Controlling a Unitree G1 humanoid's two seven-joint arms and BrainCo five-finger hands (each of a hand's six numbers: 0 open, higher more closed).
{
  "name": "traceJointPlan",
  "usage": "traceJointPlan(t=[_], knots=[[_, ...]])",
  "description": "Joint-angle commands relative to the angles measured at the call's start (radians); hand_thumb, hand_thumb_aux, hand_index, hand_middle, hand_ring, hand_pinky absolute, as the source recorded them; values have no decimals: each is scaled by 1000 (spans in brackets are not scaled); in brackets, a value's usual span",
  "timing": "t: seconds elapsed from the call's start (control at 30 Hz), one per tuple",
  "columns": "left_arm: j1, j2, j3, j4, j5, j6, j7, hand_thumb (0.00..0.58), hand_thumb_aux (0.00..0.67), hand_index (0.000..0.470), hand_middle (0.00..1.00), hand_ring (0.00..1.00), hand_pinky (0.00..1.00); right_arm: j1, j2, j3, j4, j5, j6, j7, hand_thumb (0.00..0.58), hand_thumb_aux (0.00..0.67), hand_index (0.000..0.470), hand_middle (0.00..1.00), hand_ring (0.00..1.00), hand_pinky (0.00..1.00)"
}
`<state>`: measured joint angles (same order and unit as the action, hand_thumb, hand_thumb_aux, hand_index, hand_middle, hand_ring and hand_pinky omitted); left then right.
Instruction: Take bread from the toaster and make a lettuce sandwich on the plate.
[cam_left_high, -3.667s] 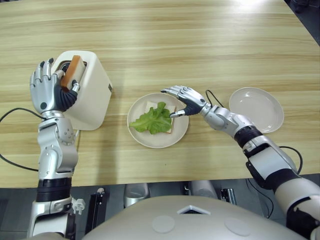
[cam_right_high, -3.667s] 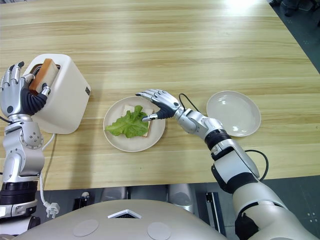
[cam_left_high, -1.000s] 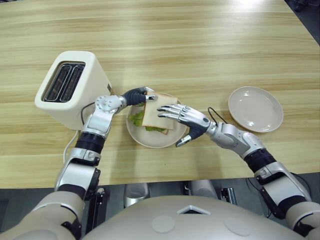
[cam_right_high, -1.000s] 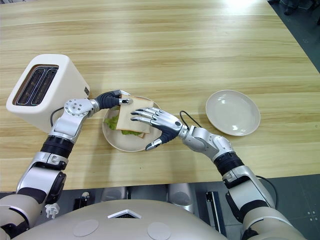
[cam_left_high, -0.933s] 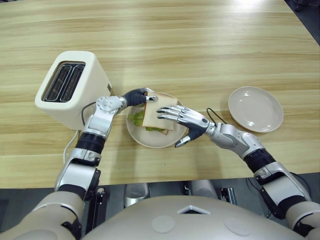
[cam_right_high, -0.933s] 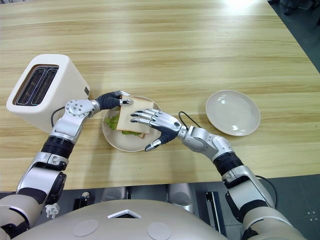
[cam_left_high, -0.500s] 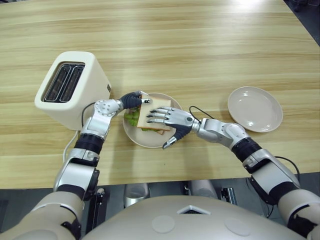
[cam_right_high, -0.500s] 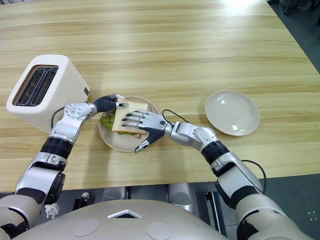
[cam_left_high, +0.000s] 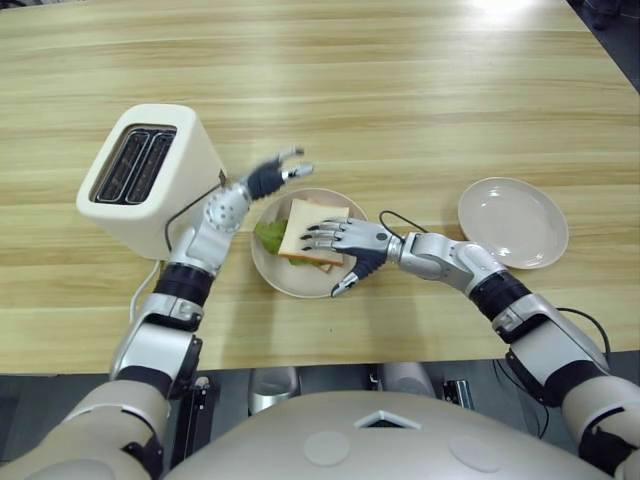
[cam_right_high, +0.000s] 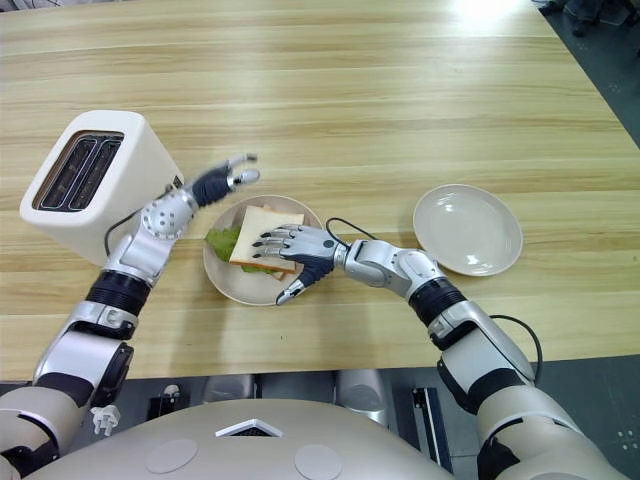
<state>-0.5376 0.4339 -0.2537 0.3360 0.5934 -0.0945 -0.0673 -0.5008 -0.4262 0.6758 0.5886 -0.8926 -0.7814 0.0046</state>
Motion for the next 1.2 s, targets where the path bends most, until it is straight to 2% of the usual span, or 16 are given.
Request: traceJointPlan(t=[0.03,0.1,0.23,0.33,0.47,0.53,0.57,0.6,0.63,0.67,0.77,0.93,1.1,1.2], knots=[[6,92,-45,-167,371,124,268,0,0,0,1000,1000,1000,73,-39,70,86,-29,28,119,0,0,0,0,0,0],[18,103,-29,-216,427,169,322,0,0,0,1000,1000,1000,80,-43,65,82,-19,33,119,0,0,0,0,0,0],[52,100,4,-208,394,189,339,0,0,0,1000,1000,1000,88,-42,28,44,17,36,66,0,0,0,0,0,0],[95,96,28,-221,343,177,337,0,0,0,1000,1000,1000,85,-36,-58,-45,53,7,-74,0,0,0,0,0,0],[205,77,97,-281,149,94,283,0,0,0,1000,1000,1000,127,-28,-195,-198,236,-89,-150,0,0,0,0,0,0],[275,60,132,-340,28,47,230,0,0,0,1000,1000,1000,157,-27,-237,-254,367,-133,-128,0,0,0,0,0,0],[320,53,158,-383,-35,29,197,472,381,262,1000,1000,1000,177,-31,-255,-284,447,-153,-109,447,349,240,635,635,635],[350,50,175,-413,-74,20,176,472,381,262,1000,1000,1000,192,-33,-267,-305,500,-165,-93,447,349,240,635,635,635],[381,48,193,-443,-119,15,151,580,670,460,1000,1000,1000,205,-38,-268,-320,567,-172,-67,565,562,386,1000,1000,1000],[415,48,212,-477,-167,14,117,580,670,460,1000,1000,1000,219,-44,-269,-335,632,-178,-38,580,670,460,1000,1000,1000],[542,81,239,-572,-313,-29,-16,580,670,460,1000,1000,1000,268,-68,-252,-376,829,-169,76,580,670,460,1000,1000,1000],[819,198,220,-681,-572,-137,-321,580,670,460,1000,1000,1000,391,-134,-208,-453,1047,-68,313,580,670,460,1000,1000,1000],[1067,311,174,-773,-631,-165,-508,580,670,460,1000,1000,1000,527,-218,-156,-503,976,3,486,580,670,460,1000,1000,1000],[1157,355,120,-743,-603,-157,-586,580,670,460,1000,1000,1000,585,-233,-142,-510,910,35,536,580,670,460,1000,1000,1000]])
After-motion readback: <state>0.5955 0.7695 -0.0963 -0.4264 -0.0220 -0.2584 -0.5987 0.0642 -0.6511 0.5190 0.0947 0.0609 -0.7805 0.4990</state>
